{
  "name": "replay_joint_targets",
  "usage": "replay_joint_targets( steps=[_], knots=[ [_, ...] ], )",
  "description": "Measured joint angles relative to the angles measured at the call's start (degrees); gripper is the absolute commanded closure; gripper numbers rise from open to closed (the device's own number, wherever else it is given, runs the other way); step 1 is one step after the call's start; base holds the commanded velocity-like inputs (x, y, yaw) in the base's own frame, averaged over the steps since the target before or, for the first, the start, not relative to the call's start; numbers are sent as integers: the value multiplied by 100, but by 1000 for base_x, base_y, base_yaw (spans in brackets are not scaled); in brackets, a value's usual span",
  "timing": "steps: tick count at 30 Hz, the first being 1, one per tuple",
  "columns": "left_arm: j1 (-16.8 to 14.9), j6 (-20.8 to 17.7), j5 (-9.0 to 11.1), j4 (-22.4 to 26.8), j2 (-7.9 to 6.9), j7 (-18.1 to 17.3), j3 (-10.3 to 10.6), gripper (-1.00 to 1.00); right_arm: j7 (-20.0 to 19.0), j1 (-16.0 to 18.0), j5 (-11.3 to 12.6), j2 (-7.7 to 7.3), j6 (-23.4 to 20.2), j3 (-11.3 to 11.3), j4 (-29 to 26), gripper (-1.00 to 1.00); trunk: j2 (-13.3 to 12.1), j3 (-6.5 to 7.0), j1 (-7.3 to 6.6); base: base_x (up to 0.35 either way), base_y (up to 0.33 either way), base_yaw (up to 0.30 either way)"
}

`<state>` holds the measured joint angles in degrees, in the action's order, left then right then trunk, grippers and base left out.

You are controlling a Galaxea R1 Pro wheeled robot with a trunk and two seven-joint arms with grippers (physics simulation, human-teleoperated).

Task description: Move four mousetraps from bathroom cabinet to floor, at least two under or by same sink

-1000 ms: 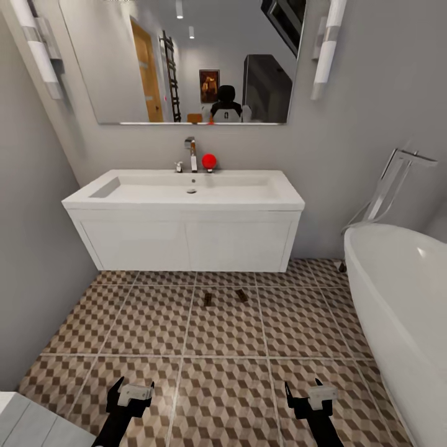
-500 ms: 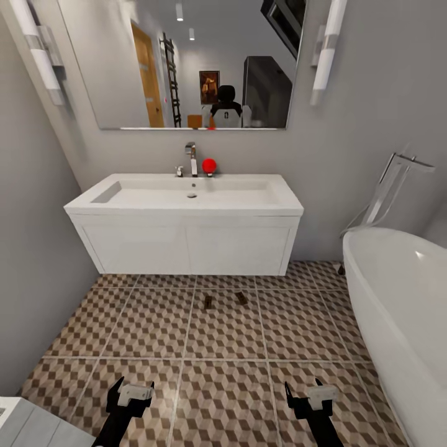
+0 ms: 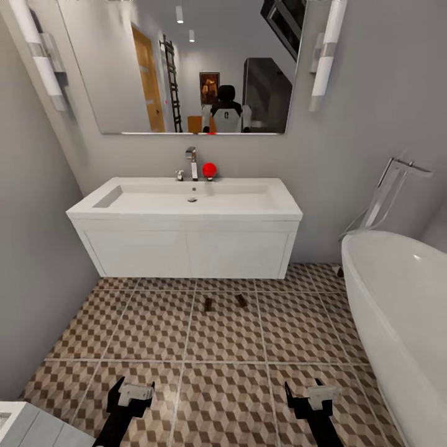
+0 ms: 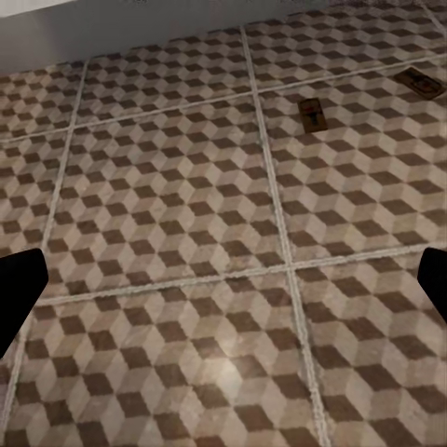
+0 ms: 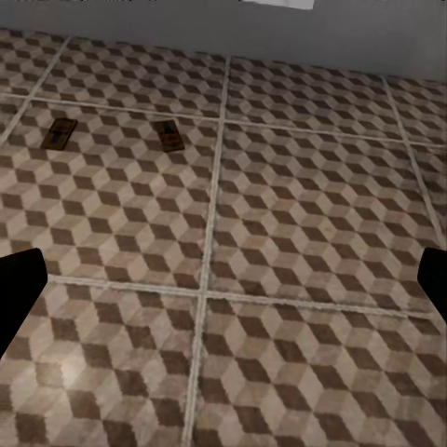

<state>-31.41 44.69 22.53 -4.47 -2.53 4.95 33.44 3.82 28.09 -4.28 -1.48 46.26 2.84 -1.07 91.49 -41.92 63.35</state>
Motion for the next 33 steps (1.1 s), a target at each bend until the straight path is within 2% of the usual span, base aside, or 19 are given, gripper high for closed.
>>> replay_joint_targets(
  steps=[33],
  knots=[
    [6,-9,-1,-1,3,0,0,-100,2,0,0,0,4,0,0,-100,-1324,593,-725,0,0,0]
  ],
)
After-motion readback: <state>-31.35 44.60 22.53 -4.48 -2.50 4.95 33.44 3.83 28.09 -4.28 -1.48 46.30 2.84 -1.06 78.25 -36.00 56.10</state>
